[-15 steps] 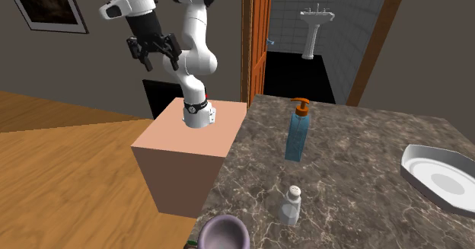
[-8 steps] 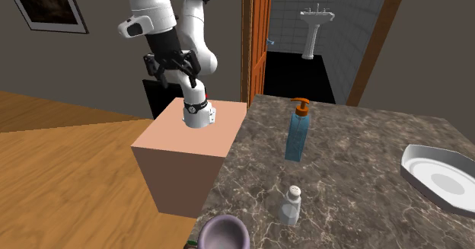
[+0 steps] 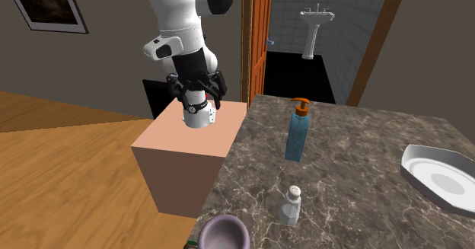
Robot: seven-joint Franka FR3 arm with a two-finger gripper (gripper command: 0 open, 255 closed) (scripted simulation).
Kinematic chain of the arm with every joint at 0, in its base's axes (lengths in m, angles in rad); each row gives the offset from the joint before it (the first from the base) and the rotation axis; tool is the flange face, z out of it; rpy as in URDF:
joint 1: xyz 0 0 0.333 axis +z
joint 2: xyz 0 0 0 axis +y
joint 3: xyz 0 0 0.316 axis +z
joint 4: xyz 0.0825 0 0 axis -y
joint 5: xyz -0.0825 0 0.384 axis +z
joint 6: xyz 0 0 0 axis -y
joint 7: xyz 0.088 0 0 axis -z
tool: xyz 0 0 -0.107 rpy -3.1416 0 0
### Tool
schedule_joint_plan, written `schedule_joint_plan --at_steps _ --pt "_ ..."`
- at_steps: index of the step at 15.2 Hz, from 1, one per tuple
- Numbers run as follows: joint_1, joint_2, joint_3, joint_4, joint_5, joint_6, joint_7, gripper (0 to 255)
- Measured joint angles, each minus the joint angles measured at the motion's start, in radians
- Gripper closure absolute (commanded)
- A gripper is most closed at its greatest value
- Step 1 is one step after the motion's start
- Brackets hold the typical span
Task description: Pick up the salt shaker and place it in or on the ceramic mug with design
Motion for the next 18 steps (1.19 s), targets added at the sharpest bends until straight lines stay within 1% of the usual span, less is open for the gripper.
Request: schedule_joint_plan --at_steps 5,8,13,16,18 --pt "0.018 0.158 0.068 0.089 -0.016 0.104 0.073 0" --pt "0.032 0.263 0.109 0.148 -0.043 0.170 0.128 0" --pt "0.064 0.427 0.159 0.286 -0.117 0.222 0.229 0" --pt "0.086 0.526 0.171 0.363 -0.170 0.254 0.277 0" --pt "0.111 0.617 0.175 0.447 -0.219 0.265 0.317 0"
